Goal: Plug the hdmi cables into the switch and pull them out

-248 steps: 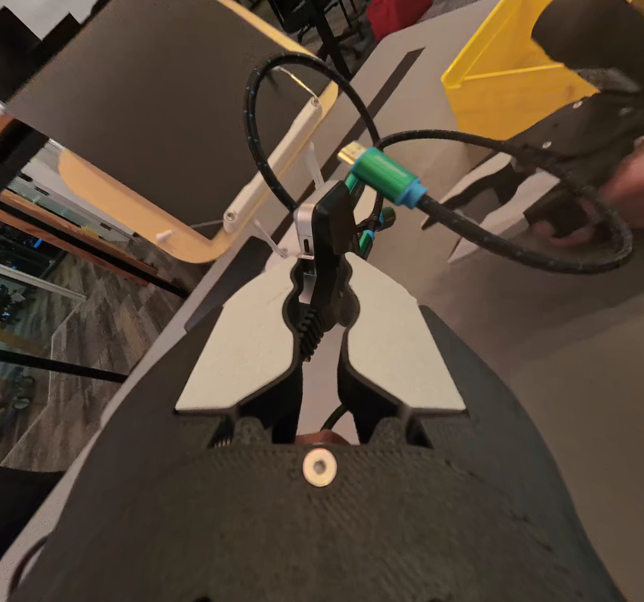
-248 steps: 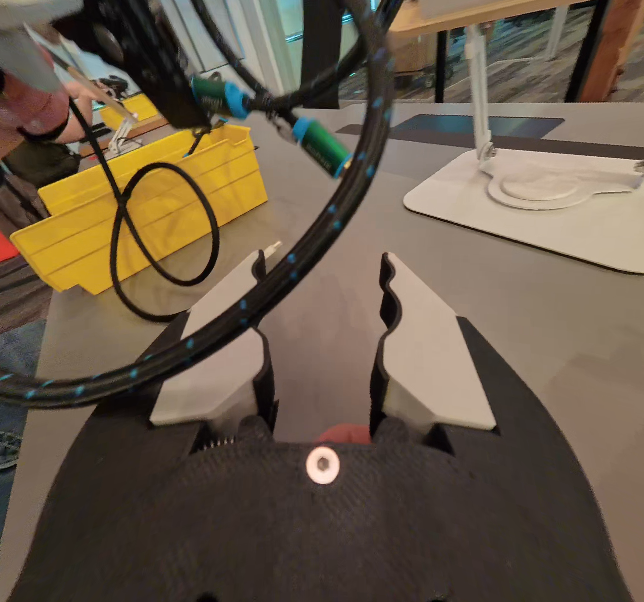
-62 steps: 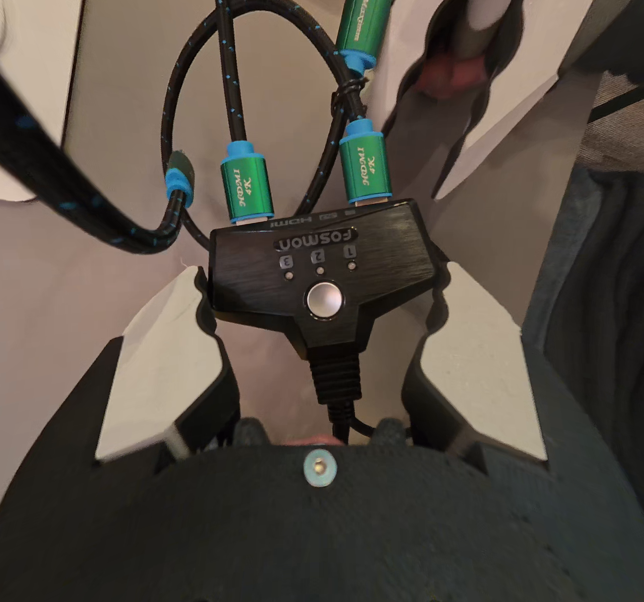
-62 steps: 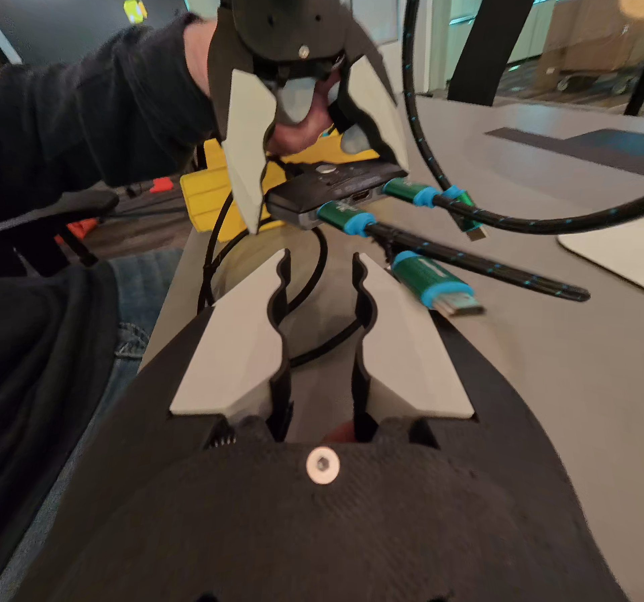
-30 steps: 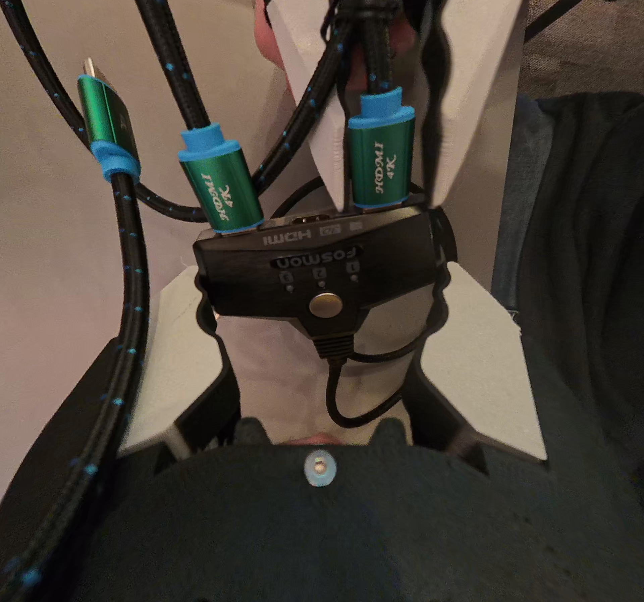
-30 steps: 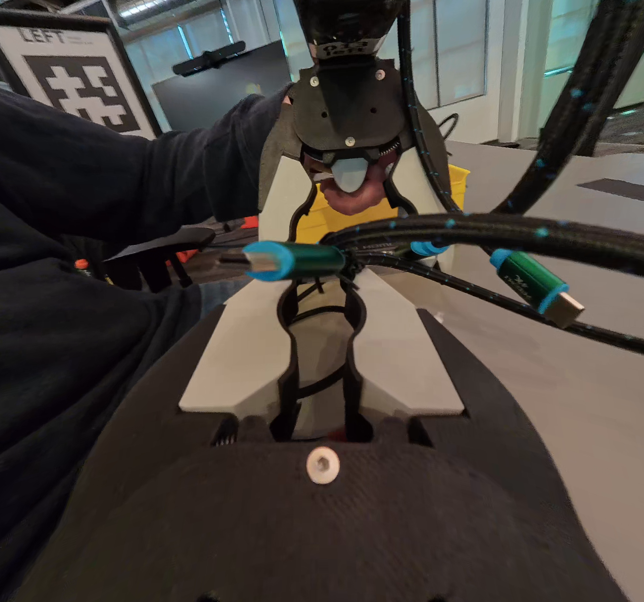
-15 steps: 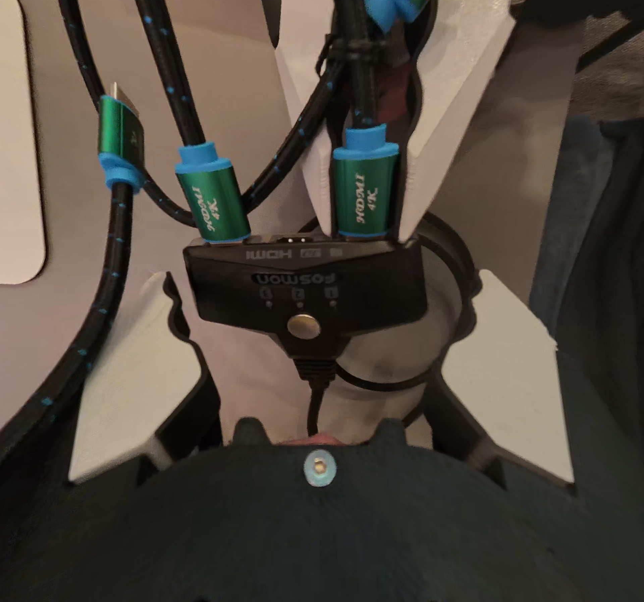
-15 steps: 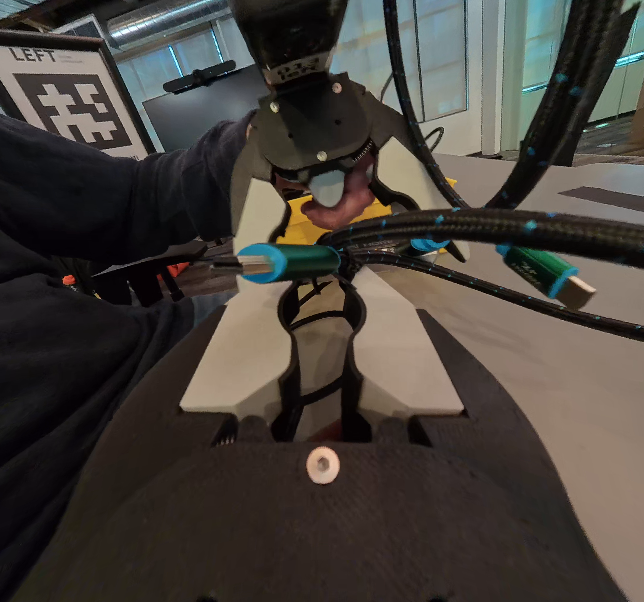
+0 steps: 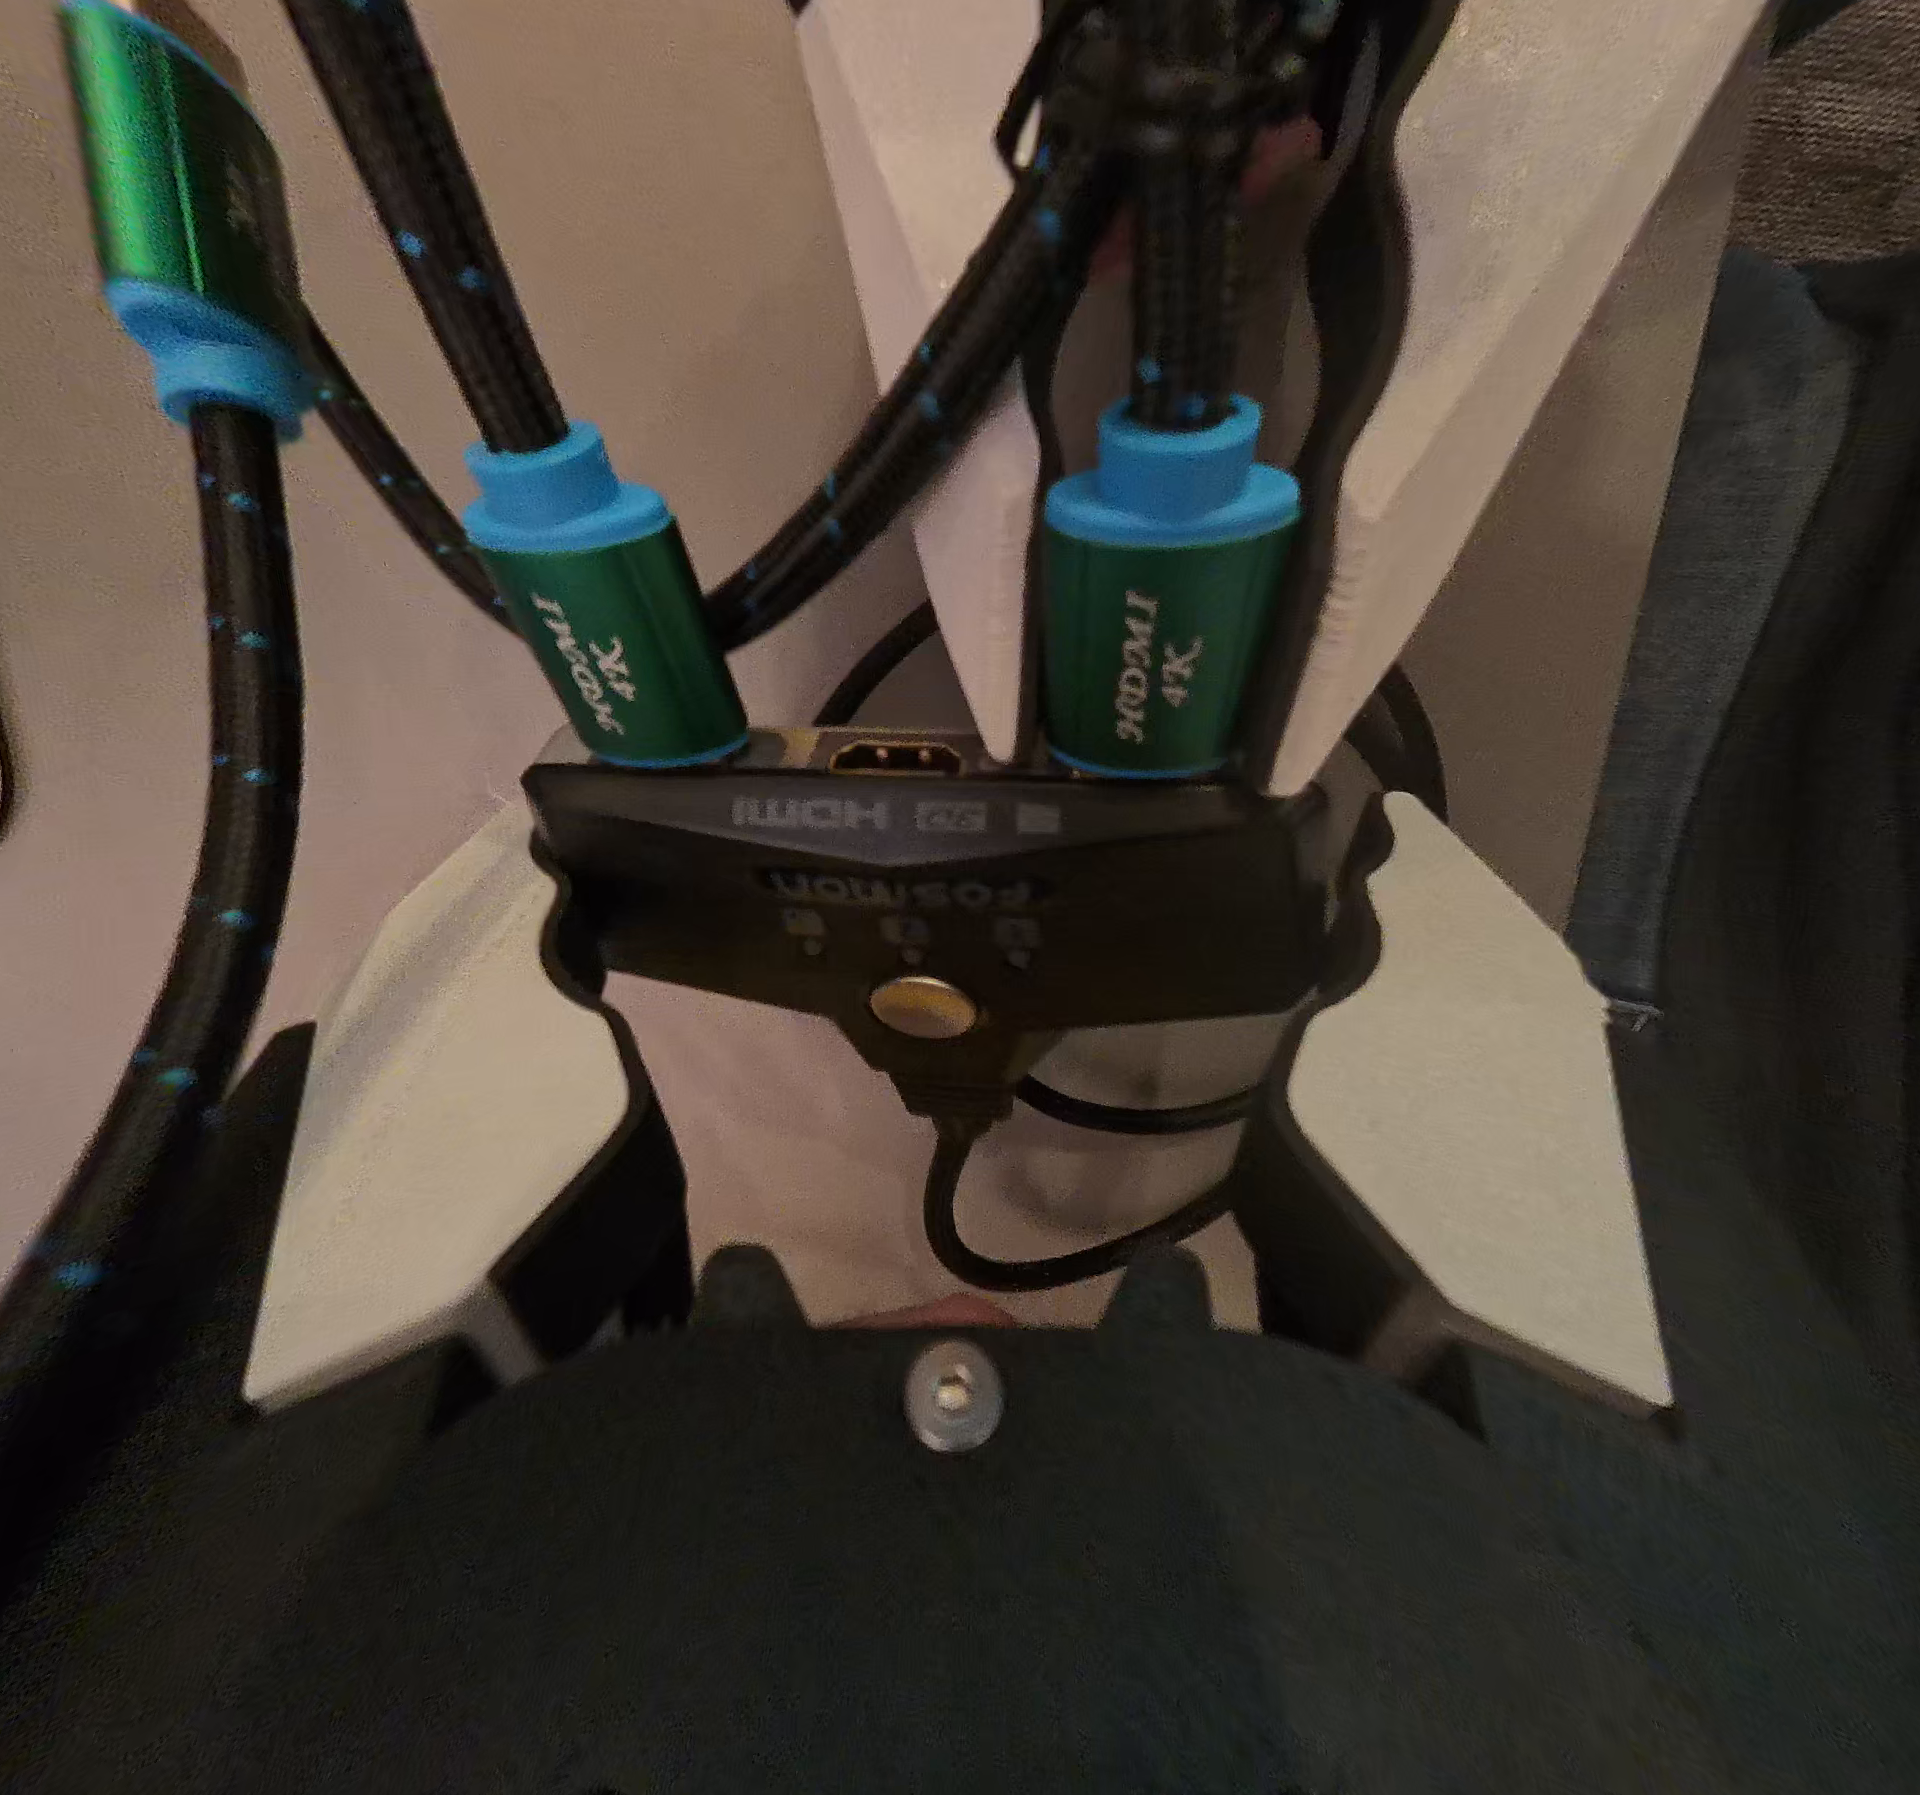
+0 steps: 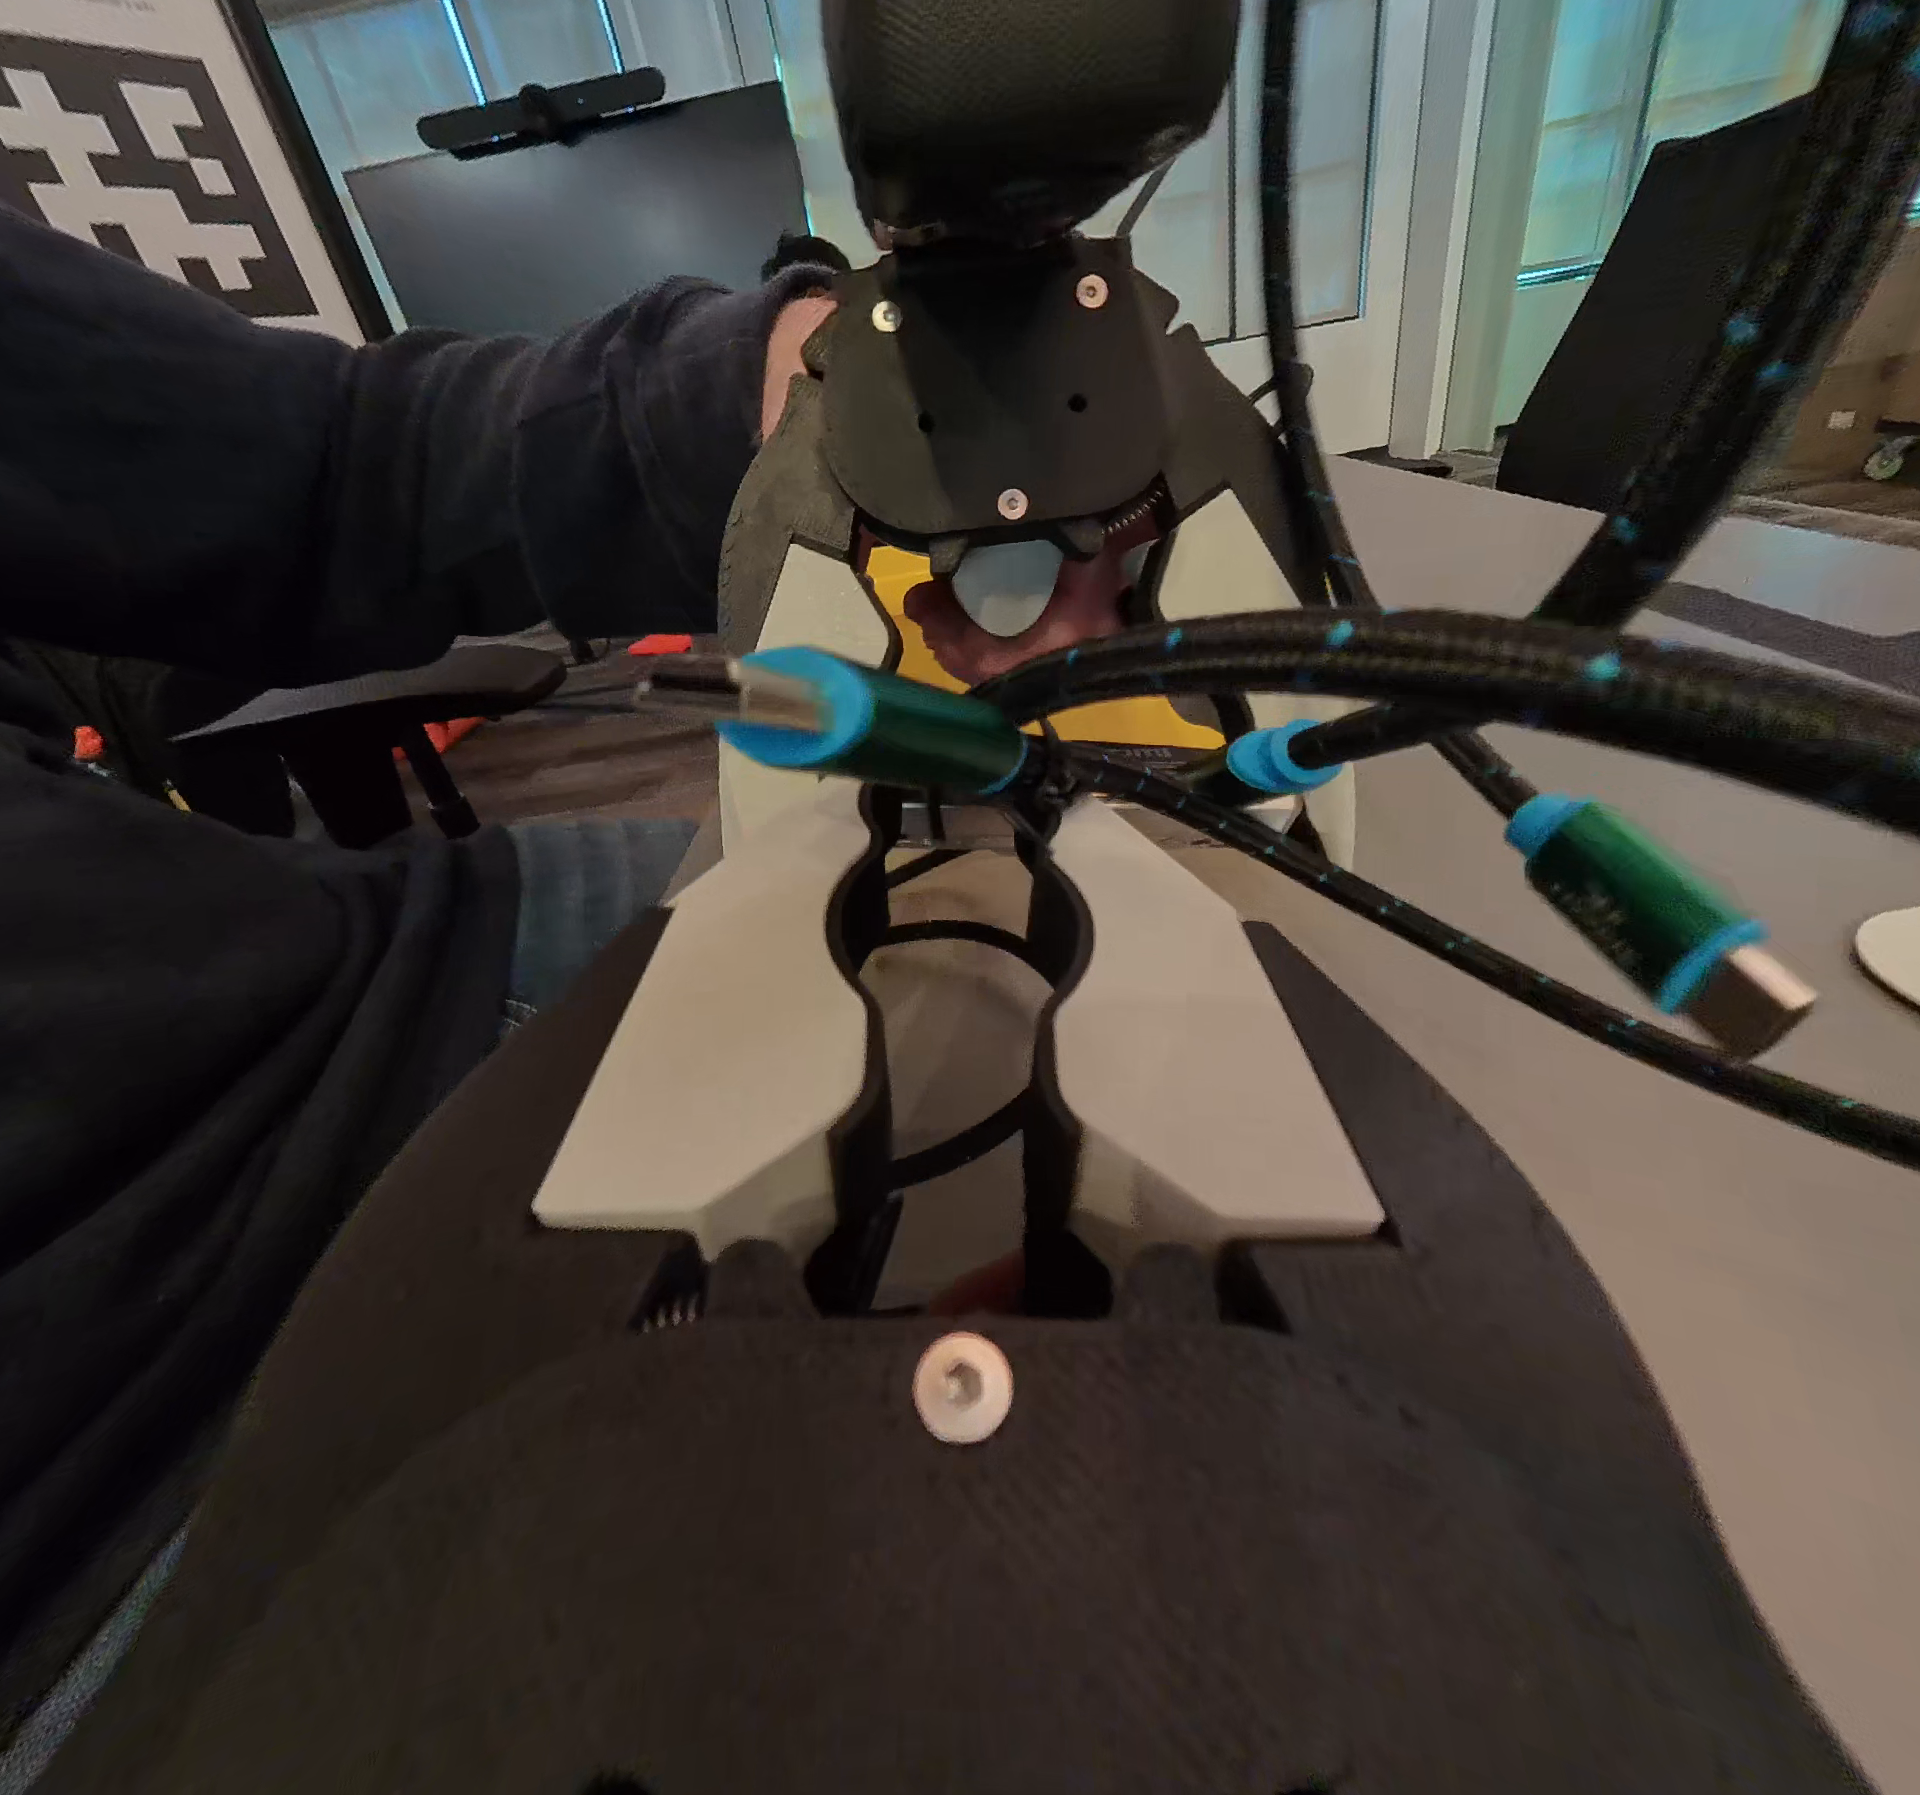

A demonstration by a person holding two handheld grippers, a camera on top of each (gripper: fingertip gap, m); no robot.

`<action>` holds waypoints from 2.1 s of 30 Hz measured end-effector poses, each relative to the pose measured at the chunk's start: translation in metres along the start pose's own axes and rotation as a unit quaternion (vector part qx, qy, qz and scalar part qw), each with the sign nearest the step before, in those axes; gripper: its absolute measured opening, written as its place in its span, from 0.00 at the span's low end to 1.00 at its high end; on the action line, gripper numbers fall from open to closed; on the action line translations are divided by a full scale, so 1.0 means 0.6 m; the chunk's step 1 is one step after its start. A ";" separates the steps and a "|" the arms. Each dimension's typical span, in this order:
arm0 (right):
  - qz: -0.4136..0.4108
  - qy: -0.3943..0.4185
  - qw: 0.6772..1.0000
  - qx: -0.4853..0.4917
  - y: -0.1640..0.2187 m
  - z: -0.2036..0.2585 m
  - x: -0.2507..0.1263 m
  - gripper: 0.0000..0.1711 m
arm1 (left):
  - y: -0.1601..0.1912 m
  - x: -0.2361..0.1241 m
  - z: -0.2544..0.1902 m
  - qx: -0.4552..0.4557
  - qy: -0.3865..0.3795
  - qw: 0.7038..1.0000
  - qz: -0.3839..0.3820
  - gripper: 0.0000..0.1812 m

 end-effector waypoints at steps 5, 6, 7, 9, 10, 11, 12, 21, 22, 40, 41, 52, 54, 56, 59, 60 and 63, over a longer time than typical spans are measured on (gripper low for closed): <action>0.028 -0.003 0.999 -0.034 0.009 0.004 0.000 0.11 | 0.006 0.002 -0.007 0.022 0.016 0.999 0.026 0.74; 0.032 -0.003 0.999 -0.038 0.010 0.005 0.000 0.11 | 0.006 0.003 -0.008 0.022 0.019 0.999 0.027 0.74; 0.036 -0.005 0.998 -0.042 0.010 0.006 -0.001 0.11 | 0.006 0.002 -0.009 0.023 0.022 0.999 0.027 0.74; 0.040 -0.005 0.998 -0.047 0.010 0.006 0.000 0.10 | 0.006 0.001 -0.010 0.024 0.024 0.999 0.033 0.74; 0.043 -0.005 0.998 -0.047 0.010 0.006 0.001 0.11 | 0.009 0.002 -0.009 0.027 0.022 0.999 0.041 0.74; 0.047 -0.003 0.998 -0.047 0.012 0.006 0.002 0.11 | 0.011 0.003 -0.009 0.029 0.020 0.998 0.052 0.73; 0.051 -0.002 0.998 -0.048 0.013 0.007 0.004 0.13 | 0.013 0.005 -0.009 0.031 0.019 0.998 0.060 0.73; 0.077 0.031 0.996 -0.023 0.025 -0.010 0.007 0.11 | 0.025 0.029 -0.001 0.030 0.017 0.994 0.103 0.73; 0.082 0.033 0.996 -0.020 0.027 -0.012 0.007 0.11 | 0.027 0.030 0.001 0.032 0.014 0.994 0.108 0.72; 0.128 0.050 0.990 -0.034 0.049 -0.016 0.002 0.08 | 0.037 0.039 0.009 0.048 -0.019 0.993 0.105 0.72; 0.131 0.046 0.990 -0.037 0.050 -0.014 0.002 0.07 | 0.038 0.037 0.008 0.051 -0.021 0.993 0.107 0.72; 0.131 0.046 0.989 -0.057 0.053 -0.013 0.007 0.19 | 0.065 0.015 0.015 0.037 -0.031 0.990 0.131 0.72; 0.110 0.044 0.992 -0.049 0.046 -0.010 0.011 0.27 | 0.063 0.020 0.015 0.040 -0.031 0.990 0.135 0.72; 0.087 0.040 0.995 -0.026 0.036 -0.012 0.012 0.26 | 0.062 0.022 0.016 0.040 -0.030 0.989 0.136 0.71; 0.065 0.010 0.998 -0.001 0.027 -0.004 0.011 0.28 | 0.058 0.019 0.016 0.041 -0.028 0.990 0.131 0.71; 0.064 -0.005 0.998 0.005 0.027 0.002 0.011 0.34 | 0.058 0.018 0.017 0.041 -0.029 0.990 0.132 0.71; 0.063 0.001 0.998 0.000 0.025 0.002 0.010 0.36 | 0.059 0.018 0.017 0.039 -0.030 0.990 0.133 0.71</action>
Point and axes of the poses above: each gripper's, where its closed fingertips meet, x out along the fingers, y out of its underside, z = x × y across the jaws, the point moved 3 cm from there along -x, back along the fingers, and after that the axes turned 11 degrees about x, right-handed, at the moved point
